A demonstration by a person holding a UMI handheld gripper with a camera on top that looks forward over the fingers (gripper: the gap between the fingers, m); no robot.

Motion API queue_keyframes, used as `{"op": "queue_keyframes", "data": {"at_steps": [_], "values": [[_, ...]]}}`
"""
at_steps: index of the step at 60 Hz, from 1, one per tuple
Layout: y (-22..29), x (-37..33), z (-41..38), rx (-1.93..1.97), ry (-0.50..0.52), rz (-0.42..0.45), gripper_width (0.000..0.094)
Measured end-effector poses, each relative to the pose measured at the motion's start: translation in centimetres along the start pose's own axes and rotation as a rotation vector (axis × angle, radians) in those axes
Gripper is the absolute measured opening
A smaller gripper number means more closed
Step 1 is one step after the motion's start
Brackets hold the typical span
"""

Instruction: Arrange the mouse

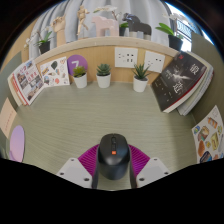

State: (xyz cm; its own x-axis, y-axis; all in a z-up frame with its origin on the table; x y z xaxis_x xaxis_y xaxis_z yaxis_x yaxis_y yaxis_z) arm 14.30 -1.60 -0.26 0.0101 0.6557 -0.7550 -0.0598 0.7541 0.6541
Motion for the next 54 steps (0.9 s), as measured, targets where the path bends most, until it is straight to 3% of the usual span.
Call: {"op": "queue_keyframes", "data": {"at_steps": [8, 23, 27, 41, 47, 54], "values": [[0.0, 0.1, 0.0, 0.012, -0.020, -0.044, 0.0375], [1.8, 0.1, -0.4, 0.047, -0.119, -0.091, 0.0374], [4.6, -1.9, -2.0, 0.090, -0.124, -0.043, 0.0375], [17.0, -14.0, -13.6, 0.152, -0.125, 0.253, 0.0375], [19.3, -18.2, -21.2, 0.145, -0.077, 0.328, 0.0374], [18.7, -19.1, -29.3, 0.095, -0.047, 0.348, 0.0373]]}}
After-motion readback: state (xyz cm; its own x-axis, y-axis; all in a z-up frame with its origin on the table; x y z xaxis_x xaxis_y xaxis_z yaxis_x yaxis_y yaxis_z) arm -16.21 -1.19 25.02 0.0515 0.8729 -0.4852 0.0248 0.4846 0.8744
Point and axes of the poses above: the point between the fingertips, and its own axes, seen from behind it with the camera up: z to the right, y up, x forward, the way the camera looks, the point moved 2 cm from there along -x, backward, against the way the camera looks, and after that the axes turned 4 degrees about -y, right-handed, at the moved point
